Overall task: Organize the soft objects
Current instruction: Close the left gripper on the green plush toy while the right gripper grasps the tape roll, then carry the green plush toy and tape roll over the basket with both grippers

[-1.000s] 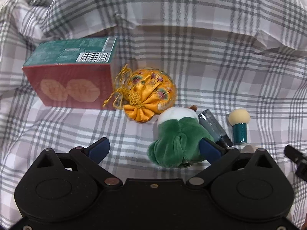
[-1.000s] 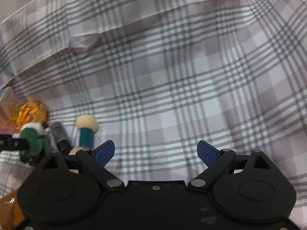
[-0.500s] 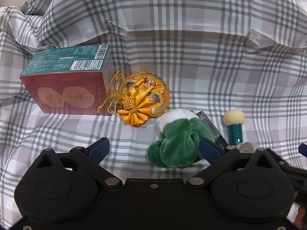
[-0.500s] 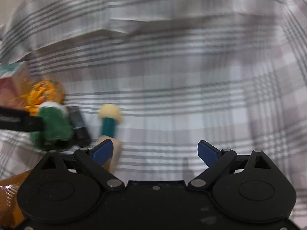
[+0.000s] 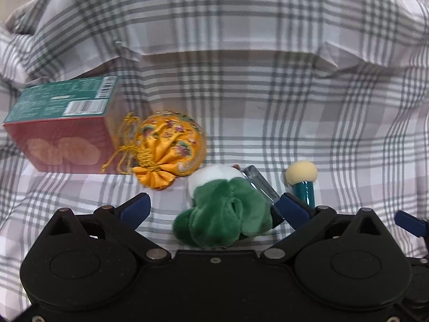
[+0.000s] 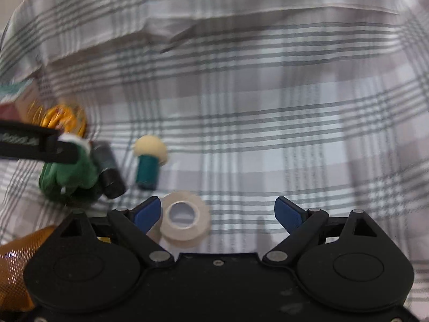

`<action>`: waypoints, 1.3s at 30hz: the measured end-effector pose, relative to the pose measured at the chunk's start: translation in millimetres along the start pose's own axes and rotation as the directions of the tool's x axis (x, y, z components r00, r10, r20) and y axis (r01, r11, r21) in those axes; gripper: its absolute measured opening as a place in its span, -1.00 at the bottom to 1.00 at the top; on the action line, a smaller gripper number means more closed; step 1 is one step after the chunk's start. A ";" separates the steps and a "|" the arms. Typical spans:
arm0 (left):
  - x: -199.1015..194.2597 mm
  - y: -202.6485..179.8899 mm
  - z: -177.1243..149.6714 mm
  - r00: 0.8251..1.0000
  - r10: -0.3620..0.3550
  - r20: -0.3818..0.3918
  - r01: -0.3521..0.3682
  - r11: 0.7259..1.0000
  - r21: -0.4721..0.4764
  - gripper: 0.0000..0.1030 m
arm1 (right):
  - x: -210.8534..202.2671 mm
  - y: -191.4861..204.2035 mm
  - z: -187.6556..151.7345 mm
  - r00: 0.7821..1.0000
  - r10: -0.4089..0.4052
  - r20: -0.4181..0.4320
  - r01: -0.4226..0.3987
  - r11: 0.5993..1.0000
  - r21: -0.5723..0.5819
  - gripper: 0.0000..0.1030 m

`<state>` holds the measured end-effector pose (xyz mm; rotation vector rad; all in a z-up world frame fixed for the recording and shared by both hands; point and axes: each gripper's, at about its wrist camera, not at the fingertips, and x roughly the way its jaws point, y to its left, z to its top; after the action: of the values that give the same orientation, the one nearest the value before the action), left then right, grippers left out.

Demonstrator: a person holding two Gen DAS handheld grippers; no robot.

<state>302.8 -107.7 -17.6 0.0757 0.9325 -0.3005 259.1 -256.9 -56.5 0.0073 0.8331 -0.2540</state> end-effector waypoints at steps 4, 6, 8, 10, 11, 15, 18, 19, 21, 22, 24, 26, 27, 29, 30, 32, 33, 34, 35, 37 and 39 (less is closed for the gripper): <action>9.3 -5.7 1.3 1.000 0.012 -0.003 -0.012 1.000 0.015 0.92 | 15.3 14.1 1.2 0.997 0.038 -0.063 -0.041 0.998 -0.038 0.73; 15.2 -6.1 2.2 1.000 0.004 -0.013 -0.004 1.000 0.013 0.90 | 23.1 14.5 0.5 0.995 0.047 -0.093 -0.050 0.998 -0.030 0.58; 20.0 -6.2 1.9 1.000 -0.006 -0.022 0.006 1.000 0.017 0.73 | 27.3 11.1 0.9 0.991 0.075 -0.112 -0.075 0.997 0.001 0.33; 25.3 -5.4 1.5 0.999 -0.028 -0.043 0.029 0.999 0.014 0.53 | 27.7 8.0 3.0 0.986 0.099 -0.132 -0.096 0.995 0.023 -0.10; 28.7 -3.6 1.2 0.997 -0.044 -0.061 0.044 0.999 0.001 0.34 | 26.8 7.6 2.9 0.987 0.101 -0.129 -0.099 0.995 0.022 -0.10; 36.4 8.1 -2.7 0.992 -0.084 -0.091 0.077 0.994 -0.079 0.12 | 17.3 3.1 2.6 0.989 0.086 -0.118 -0.084 0.996 0.022 -0.10; 32.0 10.2 -2.5 0.992 -0.091 -0.084 0.084 0.993 -0.086 0.08 | 8.5 -7.1 1.6 0.992 0.068 -0.106 -0.064 0.997 0.041 -0.10; 29.5 10.2 -2.1 0.993 -0.091 -0.080 0.084 0.993 -0.088 0.08 | 7.9 -11.0 1.4 0.993 0.064 -0.104 -0.058 0.997 0.052 -0.10; 20.8 10.4 -0.4 0.993 -0.096 -0.067 0.091 0.992 -0.084 0.08 | -0.1 -19.0 0.6 0.994 0.051 -0.096 -0.044 0.996 0.073 -0.10; 17.4 8.6 1.1 0.993 -0.100 -0.060 0.095 0.992 -0.082 0.08 | -4.7 -23.0 -0.1 0.995 0.044 -0.091 -0.036 0.996 0.081 -0.10; 9.6 2.6 3.2 0.993 -0.111 -0.048 0.107 0.992 -0.071 0.08 | -13.6 -30.8 -2.4 0.997 0.023 -0.077 -0.016 0.996 0.091 -0.10; 0.7 -4.2 5.6 0.992 -0.122 -0.037 0.119 0.991 -0.057 0.08 | -22.8 -39.3 -6.3 0.998 0.000 -0.062 0.006 0.995 0.097 -0.10; -4.3 -9.9 6.0 0.991 -0.130 -0.031 0.129 0.991 -0.047 0.08 | -27.5 -43.5 -8.3 0.998 -0.007 -0.058 0.013 0.995 0.099 -0.10; -12.6 -22.3 6.5 0.988 -0.152 -0.026 0.151 0.988 -0.029 0.08 | -39.8 -52.7 -14.4 0.999 -0.022 -0.047 0.027 0.994 0.105 -0.10; -17.6 -28.9 6.1 0.986 -0.166 -0.024 0.166 0.986 -0.017 0.08 | -47.0 -57.6 -17.7 0.999 -0.030 -0.043 0.035 0.994 0.108 -0.10; -27.0 -44.1 4.1 0.981 -0.190 -0.024 0.191 0.982 0.010 0.08 | -59.6 -66.8 -25.1 0.998 -0.044 -0.036 0.048 0.993 0.112 -0.10; -31.7 -52.6 2.2 0.979 -0.203 -0.028 0.204 0.979 0.026 0.08 | -65.6 -71.4 -28.9 0.998 -0.049 -0.035 0.053 0.992 0.115 -0.10; -35.7 -61.3 0.1 0.976 -0.217 -0.032 0.218 0.975 0.041 0.08 | -72.1 -75.9 -32.6 0.998 -0.053 -0.035 0.057 0.991 0.121 -0.10; -39.7 -69.5 -2.6 0.972 -0.232 -0.038 0.234 0.971 0.056 0.08 | -77.5 -79.6 -35.5 0.998 -0.056 -0.034 0.060 0.990 0.126 -0.10; -47.4 -87.2 -9.3 0.962 -0.267 -0.053 0.271 0.959 0.088 0.08 | -88.6 -88.2 -44.8 0.997 -0.065 -0.035 0.069 0.988 0.139 -0.10; -50.5 -107.3 -18.2 0.953 -0.293 -0.074 0.300 0.946 0.118 0.08 | -102.5 -97.9 -56.1 0.996 -0.079 -0.036 0.084 0.985 0.150 -0.10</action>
<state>229.8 -195.5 19.0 0.0619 0.9797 -0.6414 129.9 -323.3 -10.2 0.1194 0.8429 -0.3945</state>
